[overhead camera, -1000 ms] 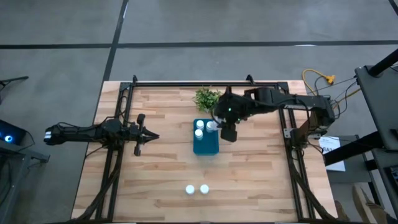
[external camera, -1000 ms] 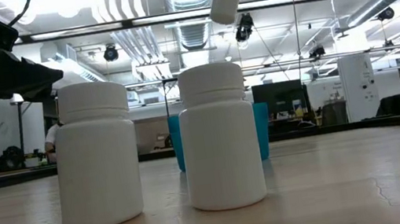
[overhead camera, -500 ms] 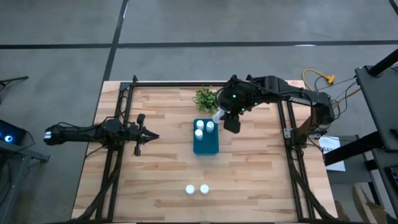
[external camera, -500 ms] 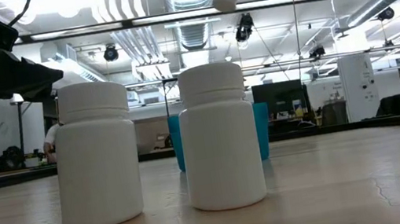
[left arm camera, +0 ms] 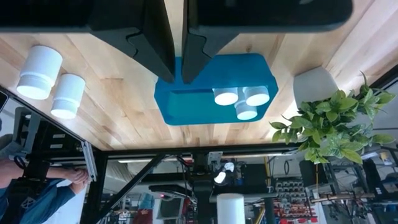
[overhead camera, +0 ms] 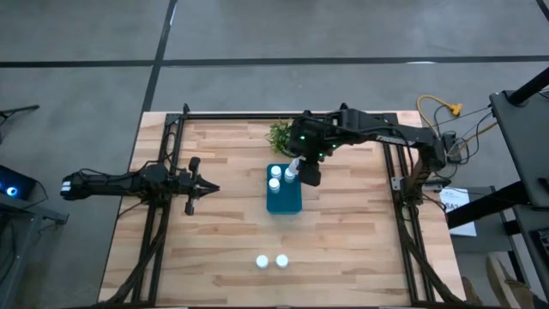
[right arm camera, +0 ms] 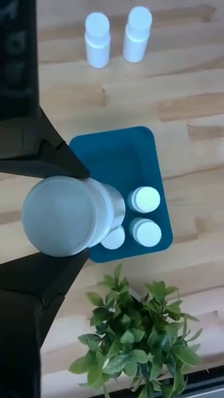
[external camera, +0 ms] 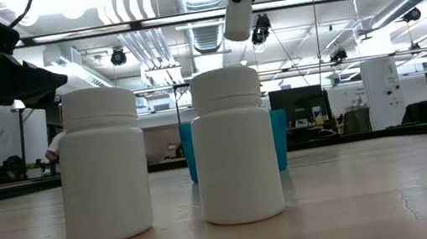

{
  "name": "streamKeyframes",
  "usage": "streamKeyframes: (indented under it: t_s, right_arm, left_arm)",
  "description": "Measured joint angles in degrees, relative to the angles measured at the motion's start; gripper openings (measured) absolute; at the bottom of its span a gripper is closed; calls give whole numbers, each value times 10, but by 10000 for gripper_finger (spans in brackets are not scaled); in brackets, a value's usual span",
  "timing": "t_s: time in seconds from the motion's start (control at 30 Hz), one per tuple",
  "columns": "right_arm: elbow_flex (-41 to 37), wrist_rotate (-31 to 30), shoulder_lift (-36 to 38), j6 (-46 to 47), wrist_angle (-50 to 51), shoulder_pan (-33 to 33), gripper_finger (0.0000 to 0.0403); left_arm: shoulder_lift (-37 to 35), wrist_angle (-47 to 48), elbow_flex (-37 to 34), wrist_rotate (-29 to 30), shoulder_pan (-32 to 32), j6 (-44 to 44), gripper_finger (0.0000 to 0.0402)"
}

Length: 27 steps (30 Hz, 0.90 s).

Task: Pick and place pill bottles into a basket
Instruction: Put the white pill bottle into the blue bin

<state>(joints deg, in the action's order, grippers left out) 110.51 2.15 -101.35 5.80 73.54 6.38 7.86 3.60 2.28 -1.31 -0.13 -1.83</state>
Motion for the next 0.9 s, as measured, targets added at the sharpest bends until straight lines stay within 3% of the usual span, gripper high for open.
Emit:
streamKeyframes:
  t_s: [0.57, 0.9]
  right_arm:
    - [4, 13, -115, -31, 0, 7, 146]
    - [-20, 23, -117, -36, -38, 6, 146]
  left_arm:
    - [4, 0, 0, 0, 0, 0, 11]
    - [4, 4, 1, 0, 0, 2, 11]
